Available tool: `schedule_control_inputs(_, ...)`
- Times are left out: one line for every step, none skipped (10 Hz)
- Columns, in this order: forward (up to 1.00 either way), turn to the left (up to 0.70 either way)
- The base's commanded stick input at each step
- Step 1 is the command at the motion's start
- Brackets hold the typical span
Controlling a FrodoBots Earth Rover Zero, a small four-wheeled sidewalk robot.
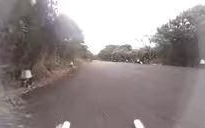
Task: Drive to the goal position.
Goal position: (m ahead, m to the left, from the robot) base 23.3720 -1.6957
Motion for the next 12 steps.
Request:
schedule_control_inputs(0.50, 0.00)
schedule_control_inputs(0.50, 0.00)
schedule_control_inputs(0.50, 0.00)
schedule_control_inputs(0.50, 0.00)
schedule_control_inputs(0.50, 0.00)
schedule_control_inputs(0.50, 0.00)
schedule_control_inputs(0.50, 0.00)
schedule_control_inputs(0.50, 0.00)
schedule_control_inputs(0.50, 0.00)
schedule_control_inputs(0.50, 0.00)
schedule_control_inputs(0.50, 0.00)
schedule_control_inputs(0.50, 0.00)
